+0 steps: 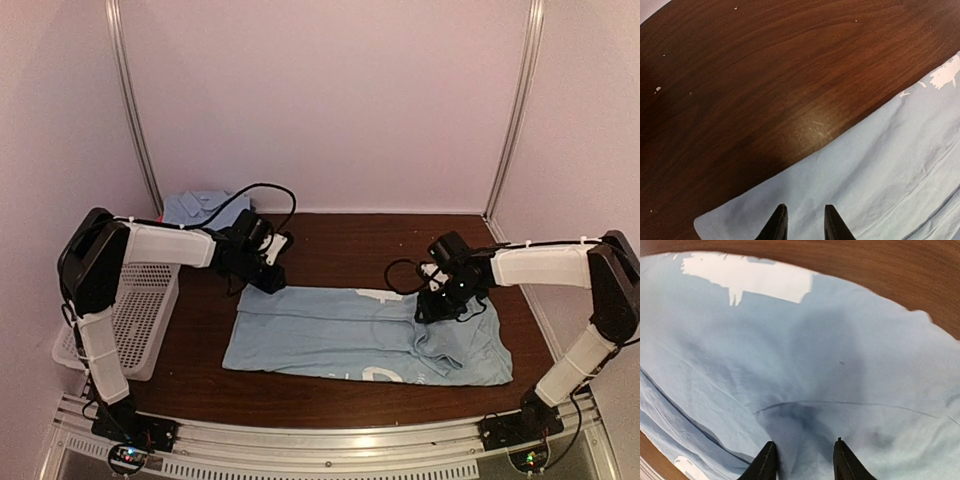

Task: Fold and stack the mixed laundry pile
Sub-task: Smooth out the rectangle-folded T-shirt at the center of the board, then rotate the rectangle-folded T-shirt at the center of the board.

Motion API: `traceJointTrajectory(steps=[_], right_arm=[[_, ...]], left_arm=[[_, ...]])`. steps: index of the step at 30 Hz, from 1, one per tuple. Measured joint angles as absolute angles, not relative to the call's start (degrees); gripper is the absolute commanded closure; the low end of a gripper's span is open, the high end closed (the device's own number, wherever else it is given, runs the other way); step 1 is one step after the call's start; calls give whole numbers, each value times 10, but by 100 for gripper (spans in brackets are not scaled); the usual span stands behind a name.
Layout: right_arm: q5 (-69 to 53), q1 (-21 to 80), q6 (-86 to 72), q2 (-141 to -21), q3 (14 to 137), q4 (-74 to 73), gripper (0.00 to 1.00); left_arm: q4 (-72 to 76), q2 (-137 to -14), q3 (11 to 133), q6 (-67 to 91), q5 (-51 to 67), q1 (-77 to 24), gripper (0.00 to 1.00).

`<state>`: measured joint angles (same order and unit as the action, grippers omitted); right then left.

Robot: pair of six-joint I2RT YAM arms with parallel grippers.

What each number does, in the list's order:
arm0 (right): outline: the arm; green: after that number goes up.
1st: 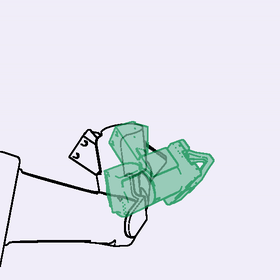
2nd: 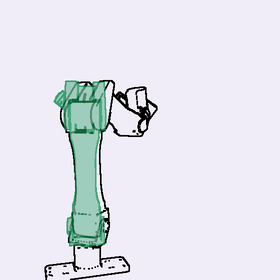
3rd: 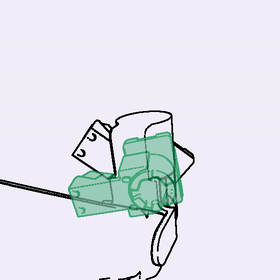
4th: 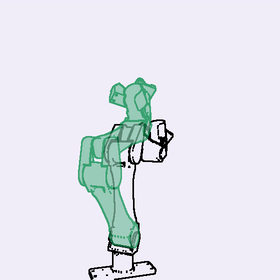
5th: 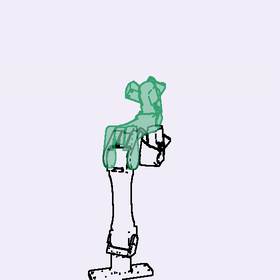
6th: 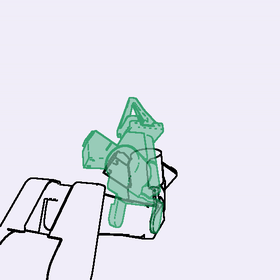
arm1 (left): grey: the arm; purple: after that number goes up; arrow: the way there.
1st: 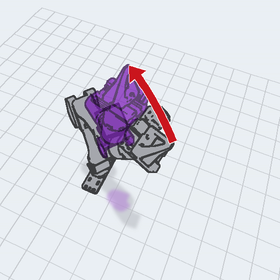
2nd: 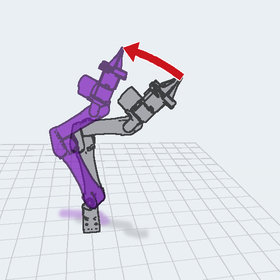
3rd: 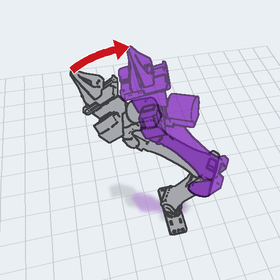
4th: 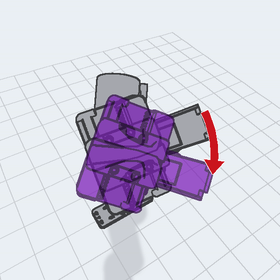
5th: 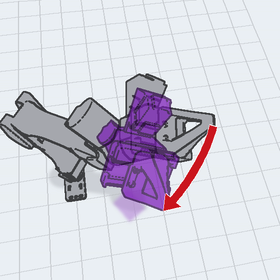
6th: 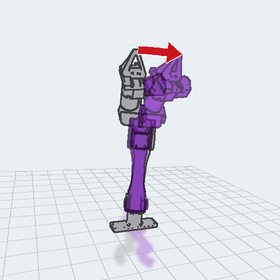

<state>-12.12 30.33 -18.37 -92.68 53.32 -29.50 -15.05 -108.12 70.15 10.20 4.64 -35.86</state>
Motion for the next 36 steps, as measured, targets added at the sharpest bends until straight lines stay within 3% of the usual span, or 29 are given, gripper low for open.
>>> traceJointTrajectory(steps=[6,17,23,31,34,36], right_arm=[[-88,218,-206,-837,494,-284,59],[-11,157,-207,-973,537,-274,60],[-14,156,-172,-1118,722,-290,63],[-87,194,-81,-1432,1228,-367,61],[-123,208,-72,-1431,1243,-383,59],[-135,217,-70,-1380,1179,-369,57]], left_arm=[[-156,-1150,728,95,42,-359,77],[-137,-1110,654,117,8,-360,83],[-128,-1034,556,153,8,-367,82],[-170,-981,511,134,63,-464,84],[-182,-977,514,118,97,-497,83],[-185,-965,517,111,110,-503,82]])
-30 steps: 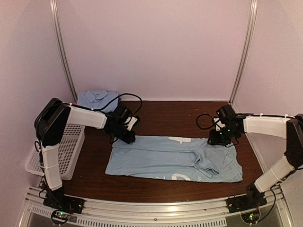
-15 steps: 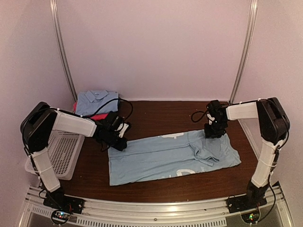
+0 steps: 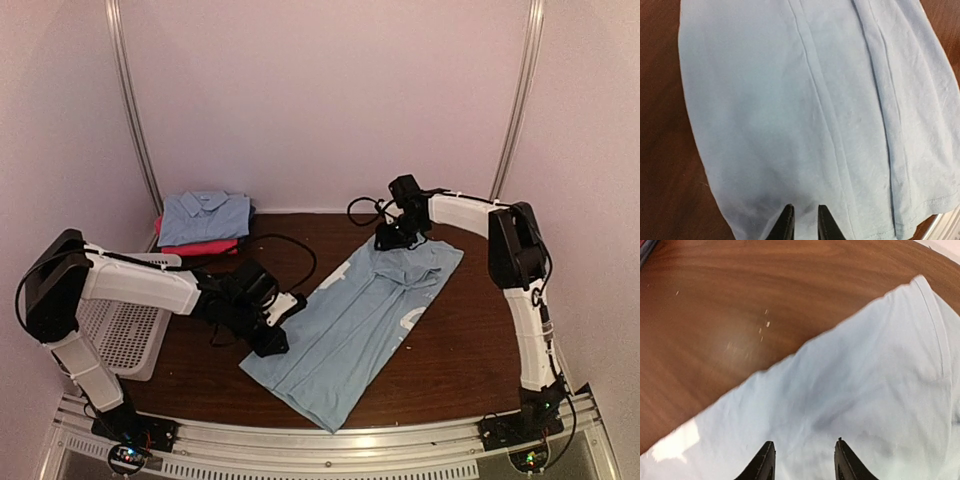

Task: Fold and stack the mixed laundry pile
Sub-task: Rotate the rectangle-folded T-shirt at the center of the board.

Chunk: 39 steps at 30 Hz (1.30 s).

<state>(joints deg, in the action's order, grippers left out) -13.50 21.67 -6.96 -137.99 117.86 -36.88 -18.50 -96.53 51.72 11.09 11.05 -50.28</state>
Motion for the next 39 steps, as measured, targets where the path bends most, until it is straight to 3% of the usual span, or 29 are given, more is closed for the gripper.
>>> traceJointTrajectory(steps=[3,9,14,18,24,29,39], right_arm=[[-134,217,-71,-1268,1059,-360,58],[-110,205,-82,-1133,946,-316,63],[-102,203,-91,-1174,897,-288,66],[-108,206,-92,-1215,862,-277,50],[-110,220,-93,-1125,740,-263,37],[-95,223,-94,-1081,690,-267,37],[-64,205,-96,-1105,707,-276,37]], left_arm=[[-190,-949,546,103,104,-500,81],[-180,-989,633,76,62,-499,81],[-178,-1046,653,65,35,-499,81],[-180,-1060,653,65,26,-499,81],[-175,-1058,634,65,24,-499,79],[-180,-1053,609,65,24,-499,79],[-178,-1013,597,53,24,-499,79]])
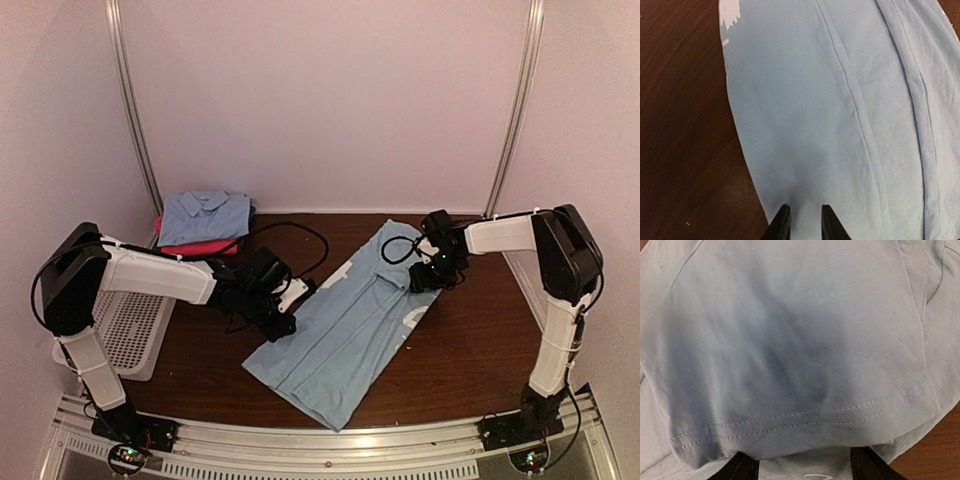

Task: Fold and stack the mixed laundry pile
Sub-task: Rotate the rectangle-folded T-shirt at the center of the board.

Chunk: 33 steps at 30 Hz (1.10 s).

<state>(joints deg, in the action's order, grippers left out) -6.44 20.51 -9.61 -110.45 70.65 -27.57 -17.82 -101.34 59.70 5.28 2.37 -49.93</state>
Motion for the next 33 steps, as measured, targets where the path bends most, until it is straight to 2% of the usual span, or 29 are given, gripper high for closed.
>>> traceJointTrajectory(steps=[6,10,14,17,23,26,30,33], right_arm=[[-75,177,-86,-1200,830,-257,39],[-103,172,-76,-1296,968,-244,40],[-131,179,-67,-1365,1076,-245,40],[-139,185,-61,-1382,1111,-262,40],[-152,189,-57,-1333,1062,-290,40],[-163,189,-63,-1235,975,-296,44],[-170,189,-85,-1079,857,-271,55],[-174,189,-107,-1011,777,-243,60]], left_arm=[[-181,-1024,587,49,22,-514,81],[-175,-1046,587,50,18,-550,82],[-168,-1078,625,51,20,-592,83],[-159,-1097,646,56,24,-610,82],[-160,-1081,636,67,22,-613,76],[-160,-1053,630,68,26,-613,75],[-145,-1032,643,67,33,-623,75],[-135,-1036,658,59,37,-642,73]])
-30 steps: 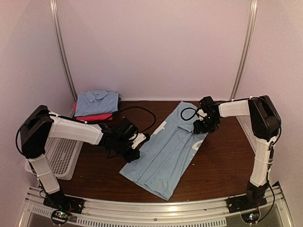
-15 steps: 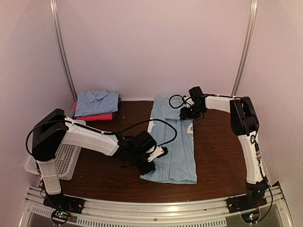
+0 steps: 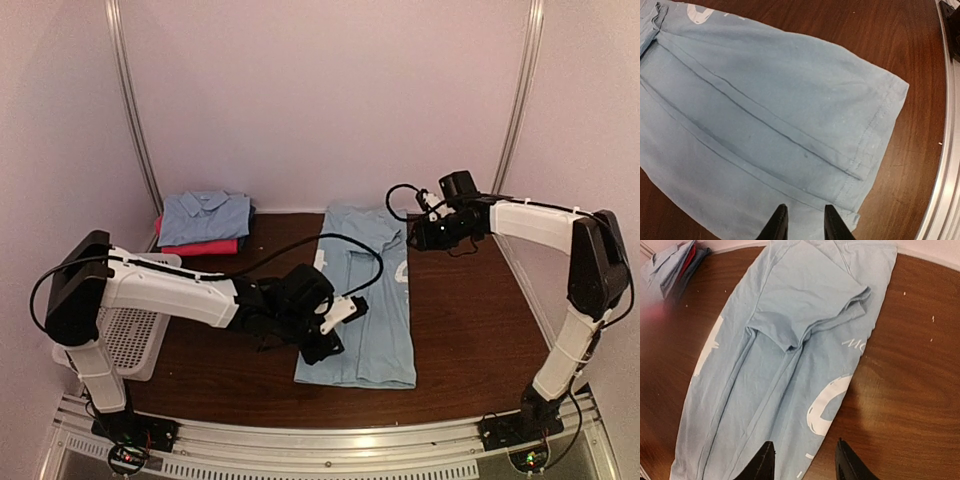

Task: Fold and stack the mixed laundry pile
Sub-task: Rotate the rectangle-folded T-shirt at the center of the board.

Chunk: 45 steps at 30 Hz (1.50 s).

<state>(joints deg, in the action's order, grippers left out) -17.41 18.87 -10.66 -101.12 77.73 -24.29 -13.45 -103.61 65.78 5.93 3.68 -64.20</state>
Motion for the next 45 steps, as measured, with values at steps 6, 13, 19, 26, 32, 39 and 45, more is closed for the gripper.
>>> traceJointTrajectory(steps=[6,13,19,26,32,39,45], right_arm=[[-211,189,-153,-1013,629,-201,63],[-247,189,-190,-1033,596,-160,64],[-262,189,-204,-1048,595,-123,64],[-273,189,-213,-1062,589,-103,64],[-277,189,-214,-1065,589,-91,64],[-282,189,-214,-1068,589,-86,64],[-283,189,-214,-1070,589,-83,65]], left_arm=[[-123,-1065,687,-1,36,-698,73],[-116,-1101,712,-104,57,-722,73],[-103,-1142,761,-157,78,-721,73],[-101,-1178,797,-194,88,-725,72],[-106,-1214,828,-213,88,-726,72],[-109,-1241,852,-229,90,-729,70],[-116,-1244,852,-235,88,-729,83]])
